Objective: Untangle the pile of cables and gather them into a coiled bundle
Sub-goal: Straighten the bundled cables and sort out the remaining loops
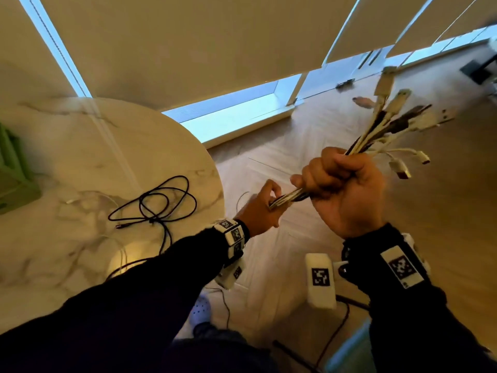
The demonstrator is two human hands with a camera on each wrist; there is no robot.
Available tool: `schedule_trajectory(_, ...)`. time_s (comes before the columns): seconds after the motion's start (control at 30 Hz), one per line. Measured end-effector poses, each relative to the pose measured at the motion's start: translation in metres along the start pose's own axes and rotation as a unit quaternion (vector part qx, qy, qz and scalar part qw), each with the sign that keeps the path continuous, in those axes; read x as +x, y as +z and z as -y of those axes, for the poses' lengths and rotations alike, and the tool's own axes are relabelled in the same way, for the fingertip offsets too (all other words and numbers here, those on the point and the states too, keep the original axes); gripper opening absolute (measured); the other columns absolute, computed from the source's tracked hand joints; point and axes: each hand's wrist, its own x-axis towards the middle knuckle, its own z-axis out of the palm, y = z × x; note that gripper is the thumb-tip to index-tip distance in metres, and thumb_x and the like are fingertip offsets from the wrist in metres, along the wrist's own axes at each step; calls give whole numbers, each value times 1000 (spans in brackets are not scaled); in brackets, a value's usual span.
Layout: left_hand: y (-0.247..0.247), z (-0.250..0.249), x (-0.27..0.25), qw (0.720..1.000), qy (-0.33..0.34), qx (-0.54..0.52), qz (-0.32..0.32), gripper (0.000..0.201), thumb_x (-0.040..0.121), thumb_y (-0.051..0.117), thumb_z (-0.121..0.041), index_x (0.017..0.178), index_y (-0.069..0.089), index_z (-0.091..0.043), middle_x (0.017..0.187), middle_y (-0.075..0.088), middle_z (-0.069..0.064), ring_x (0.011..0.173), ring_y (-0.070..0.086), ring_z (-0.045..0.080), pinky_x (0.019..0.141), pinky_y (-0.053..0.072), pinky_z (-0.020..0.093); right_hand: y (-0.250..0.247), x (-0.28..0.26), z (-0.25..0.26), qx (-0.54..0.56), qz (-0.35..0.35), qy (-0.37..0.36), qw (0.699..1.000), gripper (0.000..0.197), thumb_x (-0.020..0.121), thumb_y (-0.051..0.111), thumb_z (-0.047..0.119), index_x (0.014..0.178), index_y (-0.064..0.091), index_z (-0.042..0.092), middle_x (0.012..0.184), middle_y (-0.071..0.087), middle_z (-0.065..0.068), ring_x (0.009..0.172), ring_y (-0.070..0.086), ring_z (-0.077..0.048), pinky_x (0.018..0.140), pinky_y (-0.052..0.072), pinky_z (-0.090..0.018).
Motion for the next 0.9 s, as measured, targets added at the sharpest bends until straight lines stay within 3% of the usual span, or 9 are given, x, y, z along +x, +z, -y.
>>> schedule_trajectory(0.17, 24, 17, -22, 964, 4, -21, 267, 35, 91, 75, -30, 94, 40, -25, 70, 42, -3, 57, 40, 11, 58, 43, 39, -39, 18, 21, -15, -154, 74, 985, 31, 71, 46, 29, 59, 18, 26, 44, 17, 9, 43, 10, -11, 44, 22, -26)
schedule_trajectory(0.33, 1, 27, -27, 946, -93, -41, 308, 64, 84, 70, -59, 130, 35, -30, 105, 56, -4, 93, 56, 20, 91, 54, 53, -68, 25, 1, -70, -172, 179, 966, 31, 73, 49, 24, 58, 22, 26, 46, 16, 8, 38, 12, -10, 42, 21, -24)
schedule_trajectory(0.43, -21, 11, -20, 956, -72, -91, 268, 101, 72, 55, -87, 151, 22, -32, 148, 44, -2, 133, 46, 18, 110, 41, 40, -62, 28, -17, -153, -112, 261, 947, 34, 82, 45, 15, 57, 24, 25, 46, 15, 6, 39, 11, -11, 45, 19, -26)
schedule_trajectory(0.5, -32, -8, -13, 967, -28, -123, 220, 106, 73, 45, -92, 155, 26, -27, 156, 40, 0, 143, 38, 16, 116, 32, 40, -53, 29, -28, -213, -63, 291, 931, 40, 91, 41, 10, 56, 30, 25, 49, 16, 5, 42, 11, -12, 49, 16, -29)
schedule_trajectory(0.6, -41, -35, -2, 964, -13, -191, 182, 91, 85, 41, -82, 149, 44, -17, 153, 47, 5, 143, 41, 16, 121, 28, 42, -40, 30, -38, -275, 13, 332, 902, 36, 95, 41, 7, 63, 35, 22, 56, 19, 3, 45, 15, -11, 49, 19, -28)
schedule_trajectory(0.7, -49, -55, 6, 973, -10, -176, 148, 52, 107, 34, -46, 132, 61, -10, 145, 57, 2, 133, 52, 8, 114, 37, 25, -41, 31, -45, -251, 67, 353, 899, 38, 96, 42, 3, 63, 34, 20, 57, 17, 1, 45, 17, -12, 51, 28, -30)
schedule_trajectory(0.77, -55, -62, 9, 979, -3, -133, 154, 42, 111, 30, -33, 122, 66, -15, 133, 65, -4, 120, 59, -1, 102, 44, 15, -45, 30, -52, -231, 101, 321, 913, 32, 94, 47, 6, 64, 44, 16, 54, 31, -1, 46, 34, -15, 63, 47, -35)
schedule_trajectory(0.83, -58, -71, 10, 982, 10, -67, 177, 38, 110, 32, -36, 120, 68, -28, 122, 67, -2, 113, 62, 3, 102, 48, 22, -48, 28, -66, -257, 112, 285, 917, 22, 92, 53, 8, 72, 62, 8, 62, 58, -11, 60, 58, -24, 81, 54, -42)
schedule_trajectory(0.9, -59, -78, 11, 978, 34, 10, 205, 40, 110, 32, -38, 127, 67, -26, 108, 63, -12, 109, 58, 3, 102, 42, 17, -46, 27, -85, -373, 118, 279, 877, 24, 98, 55, 12, 81, 70, 4, 81, 72, -15, 78, 69, -19, 81, 54, -34)
